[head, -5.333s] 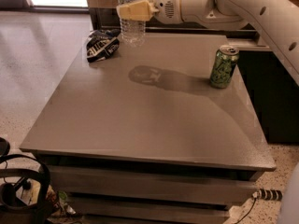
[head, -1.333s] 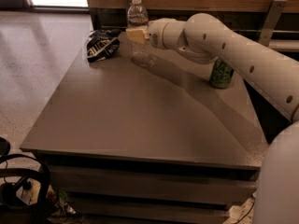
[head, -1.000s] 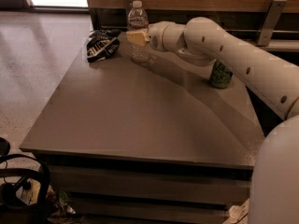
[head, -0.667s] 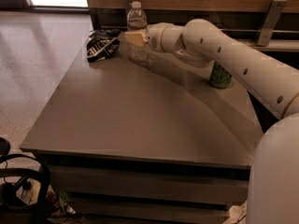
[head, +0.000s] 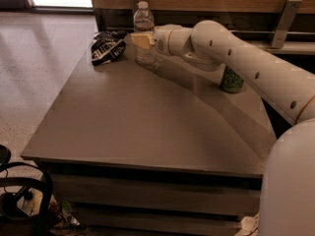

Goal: Move water bottle near blue chip bag

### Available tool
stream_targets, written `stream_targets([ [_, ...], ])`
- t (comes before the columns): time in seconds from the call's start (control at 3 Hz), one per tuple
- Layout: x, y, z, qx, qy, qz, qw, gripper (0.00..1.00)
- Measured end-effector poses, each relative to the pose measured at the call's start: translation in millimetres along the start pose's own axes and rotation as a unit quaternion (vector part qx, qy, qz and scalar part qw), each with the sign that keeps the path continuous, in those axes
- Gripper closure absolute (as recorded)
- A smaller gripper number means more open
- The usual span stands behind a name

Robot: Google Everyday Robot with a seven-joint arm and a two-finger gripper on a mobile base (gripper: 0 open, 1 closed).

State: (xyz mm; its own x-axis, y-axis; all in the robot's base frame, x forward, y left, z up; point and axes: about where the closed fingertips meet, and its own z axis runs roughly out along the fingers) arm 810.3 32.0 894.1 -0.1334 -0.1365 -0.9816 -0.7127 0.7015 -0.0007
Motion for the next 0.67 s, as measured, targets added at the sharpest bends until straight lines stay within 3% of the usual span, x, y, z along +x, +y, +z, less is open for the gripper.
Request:
stream_targets([
  [0.33, 0.0, 0.9, 0.8, -0.001, 0.0, 0.0, 1.0, 0.12],
  [0.67, 0.2, 2.6, 2.3, -0.002, 0.0, 0.0, 1.0, 0.0],
])
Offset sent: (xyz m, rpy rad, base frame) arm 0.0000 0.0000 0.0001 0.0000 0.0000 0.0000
